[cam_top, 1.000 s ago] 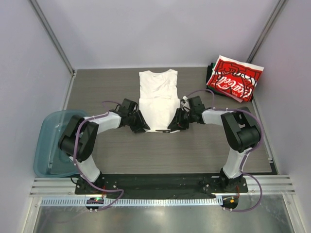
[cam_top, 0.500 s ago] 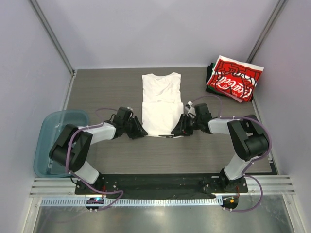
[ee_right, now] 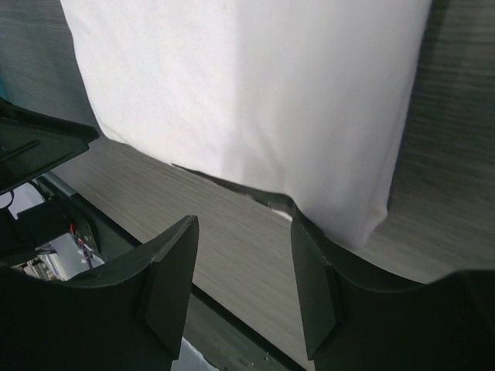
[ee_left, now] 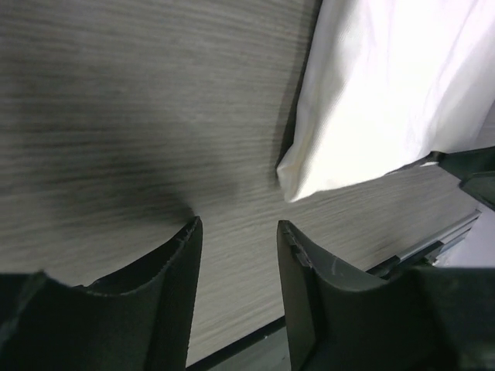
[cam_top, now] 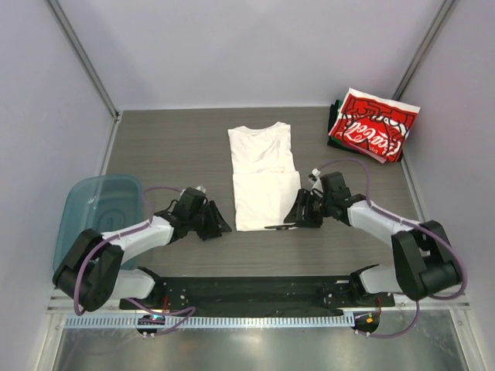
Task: Fold and stack the t-shirts
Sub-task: Fold the tshirt
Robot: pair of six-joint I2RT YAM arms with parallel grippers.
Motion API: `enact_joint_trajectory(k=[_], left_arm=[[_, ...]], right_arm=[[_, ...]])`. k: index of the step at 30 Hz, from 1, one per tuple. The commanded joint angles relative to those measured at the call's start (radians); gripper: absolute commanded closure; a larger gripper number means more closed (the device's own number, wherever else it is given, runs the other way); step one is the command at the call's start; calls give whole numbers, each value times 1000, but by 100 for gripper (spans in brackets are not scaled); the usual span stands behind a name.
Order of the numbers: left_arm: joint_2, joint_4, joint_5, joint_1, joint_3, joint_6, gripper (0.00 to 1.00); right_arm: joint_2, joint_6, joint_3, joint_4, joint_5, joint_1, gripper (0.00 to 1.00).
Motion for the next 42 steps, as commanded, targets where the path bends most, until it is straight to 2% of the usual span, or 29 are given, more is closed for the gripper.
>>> enact_joint_trajectory(k=[1,6,7,11,18,26,29,31,35,42], left_arm=[[-69,-108,-66,-23,2,-8,54],[-78,-116,-75,-61,34,-15,52],[-74,-114,-87,-69,37,-18,52],[-34,-67,-86,-92,48,-31,48],[21,-14,-78,-96,54,-51,45],[55,19,-97,-98,37,-74,47],[61,29,-101,-98,31,-78,48],[64,33,-104,-98,26,-86,48],[78,62,-109,-101,12,-101,51],[132,134,-123,-115,-6,-130,57]], right_arm=[[-136,-16,58,-198,128,1,43],[-278,24,49,-272,257,0,41],[-285,29,41,-297,306,0,40],[-253,40,-2,-300,323,1,40],[-176,41,-37,-184,322,0,45],[-85,64,-91,-7,330,-9,55],[-59,70,-112,28,328,-14,65],[-61,70,-119,31,328,-14,78],[-84,70,-135,31,326,-17,97],[-85,75,-154,42,277,-18,99]])
